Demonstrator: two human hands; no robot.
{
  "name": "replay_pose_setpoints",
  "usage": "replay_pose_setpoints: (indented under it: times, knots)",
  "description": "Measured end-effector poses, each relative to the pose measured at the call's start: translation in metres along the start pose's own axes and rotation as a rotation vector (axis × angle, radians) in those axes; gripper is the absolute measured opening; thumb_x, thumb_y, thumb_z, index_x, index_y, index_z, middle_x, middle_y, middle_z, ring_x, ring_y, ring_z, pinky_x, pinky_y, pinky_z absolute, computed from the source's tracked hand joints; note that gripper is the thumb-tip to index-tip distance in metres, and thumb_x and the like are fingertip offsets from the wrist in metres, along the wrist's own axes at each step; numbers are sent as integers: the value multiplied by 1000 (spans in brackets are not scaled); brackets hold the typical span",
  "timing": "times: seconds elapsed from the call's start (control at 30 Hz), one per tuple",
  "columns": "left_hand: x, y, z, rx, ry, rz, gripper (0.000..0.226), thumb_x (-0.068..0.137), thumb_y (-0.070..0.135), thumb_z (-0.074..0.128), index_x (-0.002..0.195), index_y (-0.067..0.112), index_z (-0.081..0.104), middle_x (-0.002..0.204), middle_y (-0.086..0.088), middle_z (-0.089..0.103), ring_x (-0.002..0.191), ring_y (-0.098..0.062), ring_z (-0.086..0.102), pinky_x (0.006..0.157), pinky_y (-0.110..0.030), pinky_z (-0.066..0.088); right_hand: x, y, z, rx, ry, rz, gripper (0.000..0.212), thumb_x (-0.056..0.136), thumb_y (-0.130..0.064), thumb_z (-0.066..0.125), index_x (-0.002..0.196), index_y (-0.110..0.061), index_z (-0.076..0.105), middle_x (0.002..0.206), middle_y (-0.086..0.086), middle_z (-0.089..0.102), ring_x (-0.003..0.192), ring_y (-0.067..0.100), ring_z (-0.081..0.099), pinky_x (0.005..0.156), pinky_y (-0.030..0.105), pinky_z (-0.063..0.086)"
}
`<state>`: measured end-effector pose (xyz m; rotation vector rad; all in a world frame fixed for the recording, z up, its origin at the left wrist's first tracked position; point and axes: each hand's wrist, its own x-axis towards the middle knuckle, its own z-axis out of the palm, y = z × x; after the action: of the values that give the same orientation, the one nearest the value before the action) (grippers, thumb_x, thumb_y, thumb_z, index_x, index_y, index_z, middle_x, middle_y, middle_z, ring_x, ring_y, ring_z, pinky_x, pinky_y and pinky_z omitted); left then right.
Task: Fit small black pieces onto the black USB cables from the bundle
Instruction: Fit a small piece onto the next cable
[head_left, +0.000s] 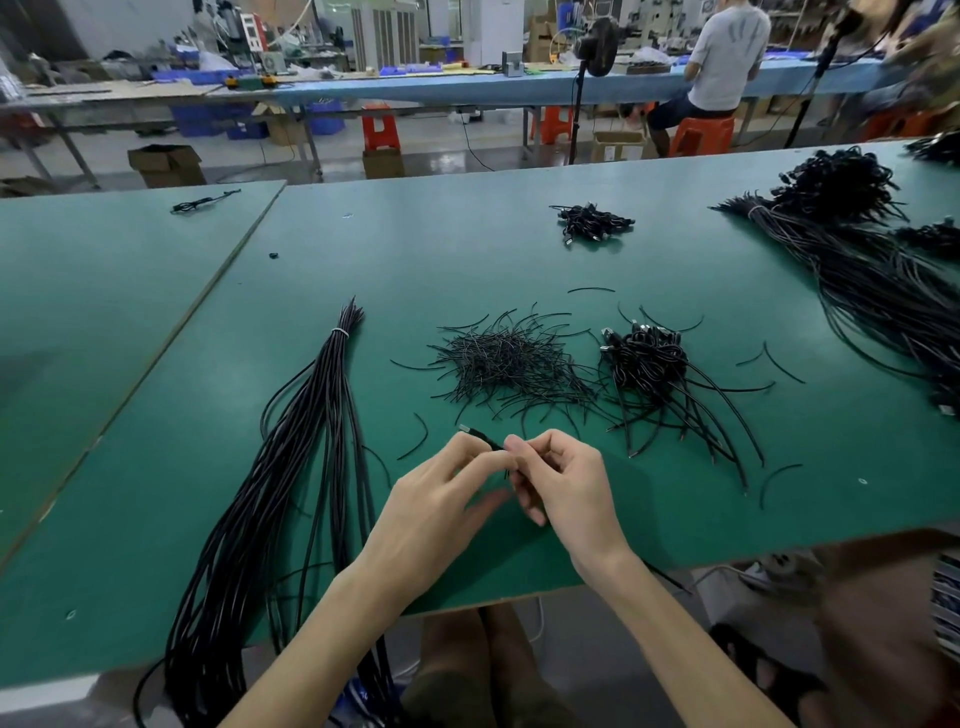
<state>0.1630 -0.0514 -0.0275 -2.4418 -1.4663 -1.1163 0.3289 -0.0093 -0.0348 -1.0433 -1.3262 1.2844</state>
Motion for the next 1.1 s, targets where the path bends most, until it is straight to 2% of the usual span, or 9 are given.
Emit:
replay_pose_setpoints:
  times: [0.23, 0.53, 0.63, 0.7, 0.8, 0.87, 0.97, 1.03, 1.1]
  knots:
    - [-1, 3, -2, 49, 61, -21, 14, 92, 22, 76, 102, 13, 74, 99, 2, 67, 72, -17, 63, 67, -36, 57, 0, -1, 2, -5, -11, 40, 30, 97, -31, 71, 79, -7, 67, 63, 3, 66, 50, 13, 54, 44, 18, 40]
    - [0, 6, -2, 58, 117, -147, 13, 92, 25, 70, 88, 12, 68, 85, 7, 61, 64, -14, 59, 64, -37, 54, -3, -2, 3, -126, -77, -7, 30, 99, -36, 69, 83, -11, 62, 67, 2, 66, 56, 13, 57, 57, 28, 47]
    - [0, 5, -3, 31, 162, -221, 15, 90, 24, 72, 86, 11, 67, 89, 5, 61, 71, -15, 61, 67, -38, 56, -6, -4, 2, -136, -140, -48, 19, 100, -34, 66, 93, -17, 65, 73, 4, 70, 56, 16, 57, 55, 30, 48]
    - [2, 4, -4, -5, 188, -264, 15, 90, 25, 72, 87, 11, 67, 92, 5, 60, 79, -13, 60, 70, -35, 56, -7, -5, 2, -136, -172, -70, 7, 101, -25, 66, 101, -18, 64, 82, 3, 75, 62, 12, 64, 60, 28, 53]
    - [1, 4, -5, -29, 135, -307, 14, 92, 29, 68, 88, 16, 65, 90, 10, 55, 76, -11, 57, 68, -35, 55, -7, -5, 2, -149, -196, -76, 8, 101, -11, 65, 103, -18, 61, 91, -5, 76, 71, 7, 69, 65, 24, 56]
    - [1, 2, -4, -50, 71, -369, 14, 94, 34, 65, 87, 22, 62, 86, 14, 53, 71, -11, 57, 68, -34, 53, -8, -5, 4, -230, -181, -98, 15, 101, -8, 64, 101, -22, 59, 90, -8, 75, 67, 7, 68, 66, 22, 55]
    - [1, -4, -2, -194, -2, -495, 14, 95, 37, 66, 84, 32, 60, 84, 13, 59, 70, -10, 58, 64, -20, 47, -9, -6, 8, -350, -127, -139, 18, 100, -7, 63, 98, -22, 55, 84, -5, 73, 61, 8, 67, 63, 16, 52]
    - [1, -7, -2, -315, -31, -555, 13, 96, 34, 69, 84, 32, 62, 79, 14, 66, 61, -9, 56, 56, -18, 43, -9, -6, 9, -365, -119, -130, 14, 101, -7, 62, 98, -17, 52, 87, -5, 72, 62, 8, 67, 62, 16, 51]
    - [3, -6, -2, -416, -65, -609, 14, 97, 33, 70, 85, 26, 65, 68, 11, 69, 50, -11, 54, 50, -23, 44, -10, -6, 8, -368, -125, -105, 12, 102, -9, 61, 99, -14, 51, 88, -5, 72, 64, 8, 68, 63, 16, 51]
